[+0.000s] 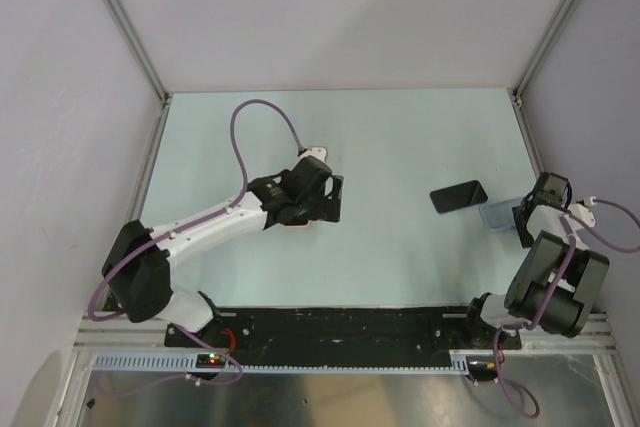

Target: Put the phone into the phone case

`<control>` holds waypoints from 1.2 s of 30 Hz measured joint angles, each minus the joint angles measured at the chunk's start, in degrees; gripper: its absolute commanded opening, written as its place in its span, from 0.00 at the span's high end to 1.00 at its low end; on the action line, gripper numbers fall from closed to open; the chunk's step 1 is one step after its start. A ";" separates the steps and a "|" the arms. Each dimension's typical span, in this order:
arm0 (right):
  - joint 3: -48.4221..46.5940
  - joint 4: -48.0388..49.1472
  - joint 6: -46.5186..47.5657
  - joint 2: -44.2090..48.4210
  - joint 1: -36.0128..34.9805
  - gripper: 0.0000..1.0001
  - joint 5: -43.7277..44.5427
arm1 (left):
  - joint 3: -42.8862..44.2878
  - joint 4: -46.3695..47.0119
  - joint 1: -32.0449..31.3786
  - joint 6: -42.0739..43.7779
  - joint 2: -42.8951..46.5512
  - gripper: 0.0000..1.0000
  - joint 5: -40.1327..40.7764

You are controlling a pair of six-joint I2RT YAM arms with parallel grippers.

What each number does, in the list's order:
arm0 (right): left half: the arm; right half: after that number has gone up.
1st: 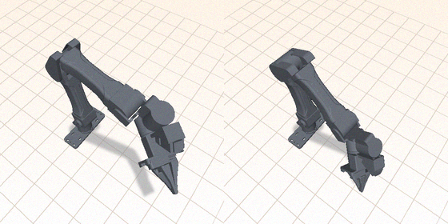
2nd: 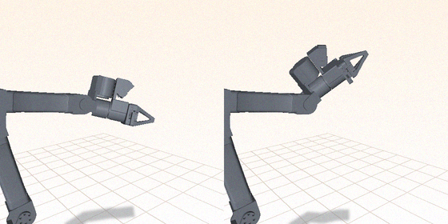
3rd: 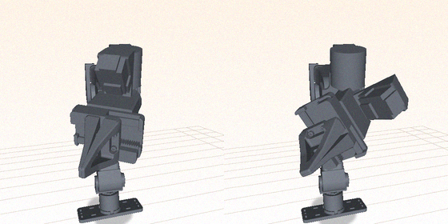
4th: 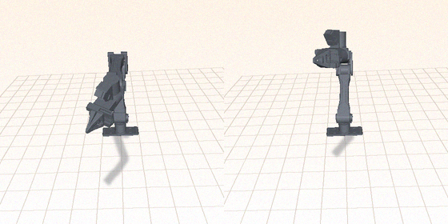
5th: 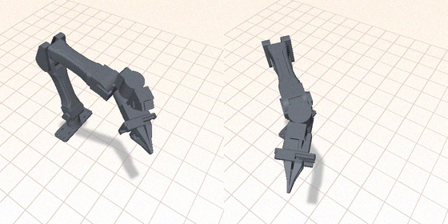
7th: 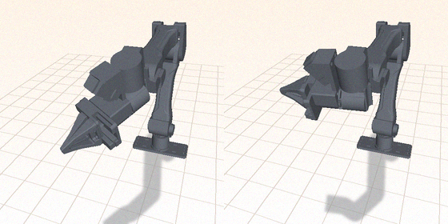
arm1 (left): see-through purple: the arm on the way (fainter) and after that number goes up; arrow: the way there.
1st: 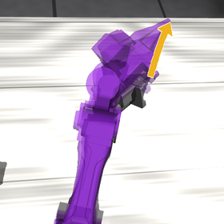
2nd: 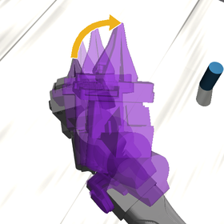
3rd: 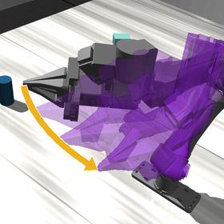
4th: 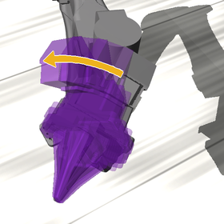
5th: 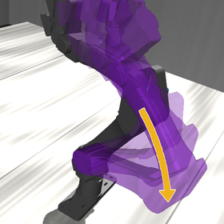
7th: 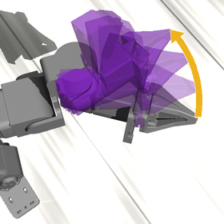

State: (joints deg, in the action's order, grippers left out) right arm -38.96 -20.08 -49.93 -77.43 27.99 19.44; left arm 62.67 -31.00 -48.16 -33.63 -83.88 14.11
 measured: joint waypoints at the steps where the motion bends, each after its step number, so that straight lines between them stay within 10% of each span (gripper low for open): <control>1: -0.46 0.66 0.00 -1.03 0.00 0.41 -0.24 | 0.00 0.00 0.00 0.00 0.00 0.00 0.00; 14: -7.74 2.62 -0.68 -11.30 -1.16 0.49 -1.20 | 0.00 0.00 0.00 -1.01 -0.13 0.01 -0.35; 27: -10.32 -2.29 -0.87 -14.10 -2.45 0.97 1.25 | 0.00 0.00 0.00 -1.57 -0.09 0.01 -0.85; 36: -9.90 -6.51 -0.52 -11.47 -4.28 1.00 2.78 | -0.17 -0.02 0.00 -2.43 0.79 0.01 -0.83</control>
State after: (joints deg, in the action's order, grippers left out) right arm -48.86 -26.59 -50.46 -88.90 23.70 22.22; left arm 62.50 -31.03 -48.16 -36.05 -83.09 13.28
